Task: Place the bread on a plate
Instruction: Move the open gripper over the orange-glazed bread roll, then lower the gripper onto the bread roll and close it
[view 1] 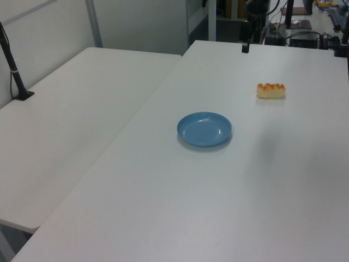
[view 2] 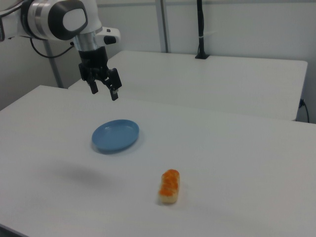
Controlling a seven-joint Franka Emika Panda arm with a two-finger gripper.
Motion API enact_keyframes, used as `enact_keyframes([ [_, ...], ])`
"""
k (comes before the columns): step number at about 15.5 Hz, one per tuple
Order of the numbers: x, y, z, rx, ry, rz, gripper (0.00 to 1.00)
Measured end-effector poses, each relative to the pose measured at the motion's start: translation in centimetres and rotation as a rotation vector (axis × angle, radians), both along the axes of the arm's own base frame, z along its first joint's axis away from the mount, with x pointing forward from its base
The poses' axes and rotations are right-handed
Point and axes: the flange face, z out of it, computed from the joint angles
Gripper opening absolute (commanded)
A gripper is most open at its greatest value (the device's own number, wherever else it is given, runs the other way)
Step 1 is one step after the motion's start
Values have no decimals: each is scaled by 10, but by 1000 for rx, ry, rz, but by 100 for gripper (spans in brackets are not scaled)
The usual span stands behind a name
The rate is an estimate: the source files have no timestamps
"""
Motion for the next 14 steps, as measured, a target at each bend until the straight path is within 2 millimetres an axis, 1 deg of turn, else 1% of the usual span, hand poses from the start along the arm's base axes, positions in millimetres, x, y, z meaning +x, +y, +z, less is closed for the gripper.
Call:
enact_keyframes([
  [3, 4, 0, -10, 0, 16, 12, 100],
  [5, 8, -1, -22, -1, 38, 28, 100],
  [6, 11, -5, -31, -2, 52, 47, 100],
  [7, 15, -14, -41, -4, 66, 71, 100],
  [9, 26, -41, -64, -14, 68, 120, 100],
  [12, 36, -89, -107, -40, 57, 154, 100],
  [14, 38, -116, -136, -56, 75, 173, 100],
])
